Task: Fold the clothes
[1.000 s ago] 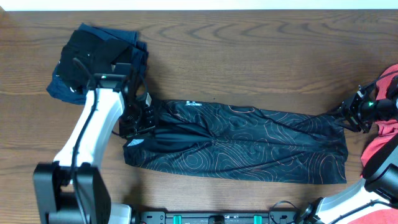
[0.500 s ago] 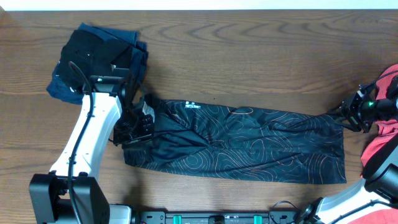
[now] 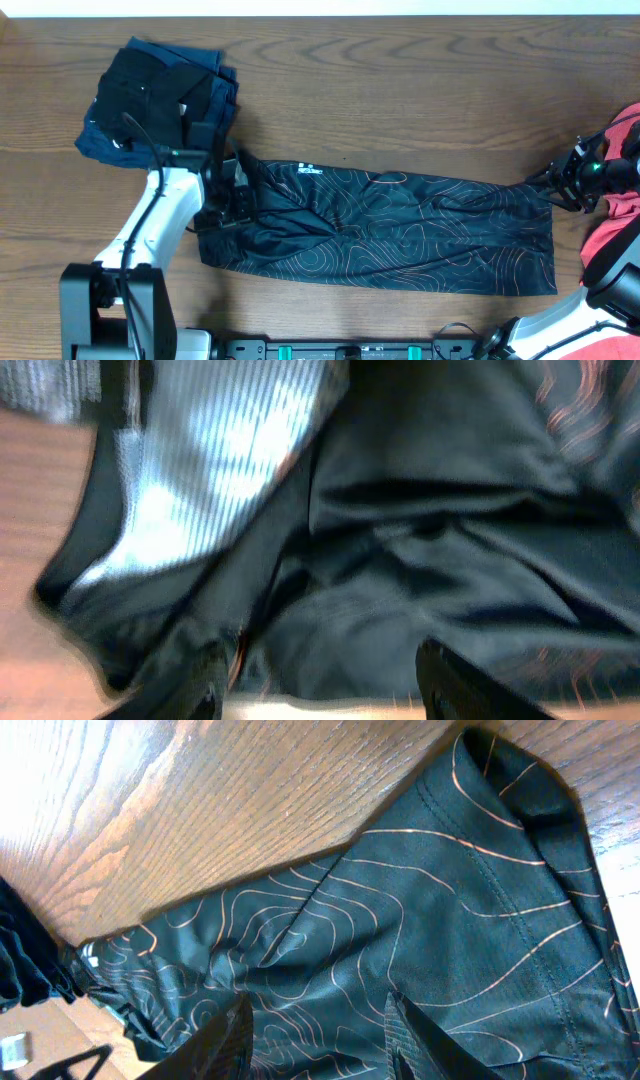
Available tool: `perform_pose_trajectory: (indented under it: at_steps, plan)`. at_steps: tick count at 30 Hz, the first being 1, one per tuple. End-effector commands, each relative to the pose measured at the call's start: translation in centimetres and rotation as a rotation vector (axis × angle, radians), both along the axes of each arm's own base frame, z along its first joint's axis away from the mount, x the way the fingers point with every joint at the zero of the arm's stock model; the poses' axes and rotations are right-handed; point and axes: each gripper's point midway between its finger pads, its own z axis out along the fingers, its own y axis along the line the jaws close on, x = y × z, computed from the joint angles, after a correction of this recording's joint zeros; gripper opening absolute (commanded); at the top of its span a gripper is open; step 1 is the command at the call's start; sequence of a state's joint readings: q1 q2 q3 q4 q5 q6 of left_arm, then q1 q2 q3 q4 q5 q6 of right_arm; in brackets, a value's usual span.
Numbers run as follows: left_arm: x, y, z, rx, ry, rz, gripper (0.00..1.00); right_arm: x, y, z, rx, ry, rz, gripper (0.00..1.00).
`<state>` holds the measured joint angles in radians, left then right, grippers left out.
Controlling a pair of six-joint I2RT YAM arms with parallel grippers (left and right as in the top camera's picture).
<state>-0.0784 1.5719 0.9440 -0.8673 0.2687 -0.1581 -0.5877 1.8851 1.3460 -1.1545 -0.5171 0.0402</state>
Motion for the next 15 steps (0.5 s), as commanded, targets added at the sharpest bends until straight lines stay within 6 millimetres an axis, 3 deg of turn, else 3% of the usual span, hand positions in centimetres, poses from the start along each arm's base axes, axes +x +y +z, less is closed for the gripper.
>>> perform_pose_trajectory:
  at_steps: [1, 7, 9, 13, 15]
  plan:
    - [-0.7, -1.1, -1.3, -0.075, 0.012, 0.000, 0.61, 0.4, 0.1, 0.9, -0.012, -0.038, 0.018, 0.41]
    - [-0.8, -1.0, -3.1, -0.072, -0.022, -0.002, 0.50, 0.4, 0.1, 0.9, -0.012, -0.039, 0.018, 0.41]
    - [-1.1, -1.0, -3.6, -0.069, -0.027, -0.001, 0.39, 0.4, 0.1, 0.9, -0.012, -0.038, 0.018, 0.41]
    - [-2.0, -0.9, -4.0, -0.068, 0.003, 0.000, 0.07, 0.4, 0.1, 0.9, -0.012, -0.038, 0.018, 0.41]
    - [-2.6, -0.7, -3.5, -0.064, 0.041, 0.007, 0.06, 0.4, 0.1, 0.9, -0.011, -0.037, 0.018, 0.41]
